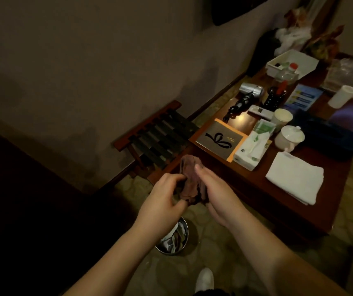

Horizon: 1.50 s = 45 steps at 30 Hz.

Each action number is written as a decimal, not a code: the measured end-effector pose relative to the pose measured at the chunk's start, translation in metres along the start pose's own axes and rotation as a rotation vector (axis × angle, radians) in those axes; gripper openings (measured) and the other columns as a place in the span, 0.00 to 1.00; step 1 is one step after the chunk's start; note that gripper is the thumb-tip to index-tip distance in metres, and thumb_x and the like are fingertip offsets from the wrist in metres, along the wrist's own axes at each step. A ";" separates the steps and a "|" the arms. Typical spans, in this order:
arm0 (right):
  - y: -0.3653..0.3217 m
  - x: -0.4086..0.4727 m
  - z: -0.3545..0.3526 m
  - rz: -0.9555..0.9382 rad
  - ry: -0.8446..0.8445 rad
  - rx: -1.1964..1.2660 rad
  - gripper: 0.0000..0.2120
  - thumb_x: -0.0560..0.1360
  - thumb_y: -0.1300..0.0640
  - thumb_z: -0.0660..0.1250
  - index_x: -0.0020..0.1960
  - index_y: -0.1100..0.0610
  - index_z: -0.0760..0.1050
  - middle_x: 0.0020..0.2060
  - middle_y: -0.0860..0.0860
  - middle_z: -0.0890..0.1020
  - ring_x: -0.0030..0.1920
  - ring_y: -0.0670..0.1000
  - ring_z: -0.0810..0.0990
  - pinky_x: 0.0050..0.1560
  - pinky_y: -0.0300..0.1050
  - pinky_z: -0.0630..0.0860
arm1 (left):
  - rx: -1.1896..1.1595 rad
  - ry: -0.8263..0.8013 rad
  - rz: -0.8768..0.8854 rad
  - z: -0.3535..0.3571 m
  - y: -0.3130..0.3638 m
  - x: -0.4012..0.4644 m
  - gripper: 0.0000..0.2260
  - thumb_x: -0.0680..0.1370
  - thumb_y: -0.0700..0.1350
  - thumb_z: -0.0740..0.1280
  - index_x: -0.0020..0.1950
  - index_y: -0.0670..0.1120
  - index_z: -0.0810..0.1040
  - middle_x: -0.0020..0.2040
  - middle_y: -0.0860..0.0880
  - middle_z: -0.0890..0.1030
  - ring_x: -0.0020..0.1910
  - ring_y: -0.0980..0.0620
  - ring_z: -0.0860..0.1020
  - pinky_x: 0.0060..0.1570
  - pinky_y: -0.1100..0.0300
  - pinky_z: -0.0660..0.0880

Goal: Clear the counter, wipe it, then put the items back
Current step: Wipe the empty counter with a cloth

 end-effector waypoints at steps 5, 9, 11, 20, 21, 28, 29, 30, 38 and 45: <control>-0.003 0.025 -0.034 0.116 -0.110 0.089 0.26 0.76 0.39 0.57 0.67 0.52 0.73 0.58 0.53 0.82 0.61 0.52 0.79 0.68 0.54 0.69 | 0.032 0.086 -0.028 0.025 0.007 0.024 0.16 0.73 0.50 0.63 0.59 0.51 0.77 0.48 0.65 0.70 0.54 0.60 0.72 0.47 0.64 0.73; 0.002 0.043 -0.053 0.222 -0.211 0.122 0.30 0.74 0.34 0.58 0.68 0.52 0.73 0.61 0.53 0.80 0.65 0.55 0.75 0.71 0.59 0.63 | -0.064 0.150 -0.121 0.031 0.003 0.038 0.07 0.72 0.51 0.64 0.48 0.54 0.77 0.51 0.62 0.72 0.53 0.58 0.73 0.46 0.62 0.75; 0.006 0.051 -0.057 0.249 -0.252 0.166 0.29 0.74 0.36 0.57 0.67 0.53 0.74 0.61 0.54 0.80 0.65 0.55 0.75 0.71 0.60 0.63 | -0.168 0.218 -0.197 0.029 0.001 0.045 0.03 0.72 0.48 0.66 0.44 0.51 0.78 0.51 0.61 0.73 0.53 0.60 0.74 0.47 0.63 0.75; 0.047 0.085 -0.046 0.371 -0.295 -0.028 0.17 0.74 0.60 0.68 0.62 0.59 0.75 0.55 0.56 0.83 0.57 0.54 0.81 0.60 0.48 0.75 | -0.809 0.331 -0.648 0.027 -0.040 0.092 0.06 0.76 0.43 0.67 0.47 0.41 0.78 0.41 0.47 0.83 0.43 0.49 0.82 0.39 0.60 0.78; 0.052 0.090 -0.043 0.386 -0.289 -0.059 0.15 0.75 0.64 0.66 0.62 0.61 0.75 0.54 0.58 0.83 0.54 0.55 0.82 0.57 0.46 0.77 | -0.822 0.329 -0.675 0.028 -0.050 0.099 0.05 0.77 0.43 0.66 0.46 0.43 0.78 0.40 0.48 0.82 0.42 0.50 0.81 0.36 0.61 0.76; 0.074 0.144 -0.035 0.465 -0.208 -0.215 0.14 0.77 0.66 0.59 0.60 0.62 0.76 0.45 0.57 0.83 0.44 0.53 0.82 0.40 0.44 0.79 | -1.125 0.246 -0.954 0.041 -0.159 0.138 0.15 0.79 0.51 0.62 0.62 0.46 0.78 0.56 0.44 0.83 0.54 0.45 0.82 0.49 0.50 0.77; 0.079 0.154 -0.034 0.462 -0.188 -0.232 0.14 0.77 0.66 0.59 0.60 0.61 0.76 0.47 0.58 0.83 0.46 0.54 0.82 0.43 0.46 0.80 | -1.151 0.238 -0.995 0.044 -0.176 0.143 0.15 0.80 0.51 0.61 0.63 0.46 0.77 0.56 0.45 0.83 0.54 0.45 0.81 0.48 0.51 0.77; 0.086 0.165 -0.033 0.459 -0.164 -0.252 0.14 0.77 0.66 0.60 0.60 0.60 0.76 0.50 0.60 0.83 0.49 0.57 0.82 0.48 0.49 0.80 | -1.166 0.232 -1.032 0.047 -0.192 0.148 0.15 0.80 0.51 0.61 0.63 0.46 0.77 0.56 0.45 0.83 0.54 0.46 0.81 0.47 0.52 0.76; 0.150 0.258 -0.039 0.471 -0.104 -0.411 0.09 0.79 0.59 0.63 0.53 0.48 0.77 0.48 0.48 0.84 0.47 0.46 0.83 0.44 0.38 0.78 | -1.149 0.286 -1.213 0.088 -0.321 0.185 0.12 0.82 0.43 0.60 0.63 0.43 0.76 0.49 0.45 0.82 0.44 0.49 0.80 0.40 0.56 0.75; 0.211 0.341 -0.053 0.445 -0.028 -0.586 0.07 0.78 0.55 0.64 0.54 0.46 0.76 0.49 0.47 0.83 0.50 0.48 0.82 0.52 0.47 0.78 | -1.012 0.316 -1.126 0.126 -0.402 0.224 0.04 0.80 0.40 0.63 0.55 0.43 0.73 0.54 0.42 0.81 0.52 0.44 0.81 0.52 0.46 0.78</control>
Point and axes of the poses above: each hand's wrist, its own x-axis towards the middle knuckle, its own z-axis out of the palm, y = z × x, the point moved 2 cm from there along x, towards the middle knuckle
